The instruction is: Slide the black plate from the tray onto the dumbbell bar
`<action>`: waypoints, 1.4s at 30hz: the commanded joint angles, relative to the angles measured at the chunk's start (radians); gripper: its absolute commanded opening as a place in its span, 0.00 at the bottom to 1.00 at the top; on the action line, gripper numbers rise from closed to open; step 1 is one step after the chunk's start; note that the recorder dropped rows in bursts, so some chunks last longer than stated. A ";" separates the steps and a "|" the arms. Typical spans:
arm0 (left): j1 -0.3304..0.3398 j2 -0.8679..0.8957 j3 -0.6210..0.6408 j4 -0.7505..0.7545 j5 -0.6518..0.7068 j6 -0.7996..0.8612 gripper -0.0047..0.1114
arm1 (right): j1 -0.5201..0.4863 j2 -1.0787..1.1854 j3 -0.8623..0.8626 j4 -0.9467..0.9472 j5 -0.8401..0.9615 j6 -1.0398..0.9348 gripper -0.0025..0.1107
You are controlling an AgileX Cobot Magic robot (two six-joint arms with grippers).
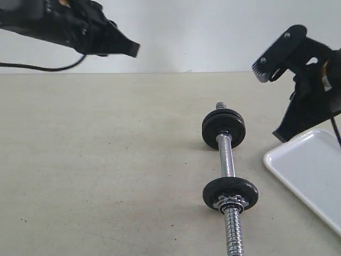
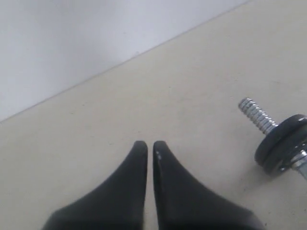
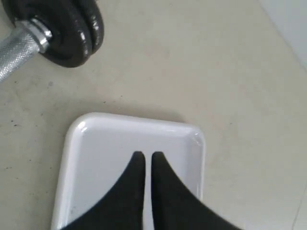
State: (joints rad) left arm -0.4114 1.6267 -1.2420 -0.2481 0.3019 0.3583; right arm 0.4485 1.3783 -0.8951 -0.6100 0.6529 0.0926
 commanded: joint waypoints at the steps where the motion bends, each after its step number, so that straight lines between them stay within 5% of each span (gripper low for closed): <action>1: 0.075 -0.145 -0.004 0.029 0.123 -0.078 0.08 | 0.000 -0.095 -0.004 -0.022 0.048 0.039 0.03; 21: 0.092 -0.572 -0.004 0.067 0.260 0.028 0.08 | 0.000 -0.618 -0.004 0.042 0.089 0.111 0.03; 33: 0.092 -0.734 -0.002 0.046 0.514 0.050 0.08 | 0.000 -0.776 -0.004 0.080 0.332 0.081 0.03; 42: 0.092 -1.006 0.152 0.046 0.511 0.031 0.08 | 0.000 -0.953 -0.004 0.110 0.313 0.003 0.03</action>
State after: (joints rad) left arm -0.3208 0.7018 -1.1434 -0.1939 0.8071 0.4020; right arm 0.4485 0.4780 -0.8951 -0.5055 0.9819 0.1330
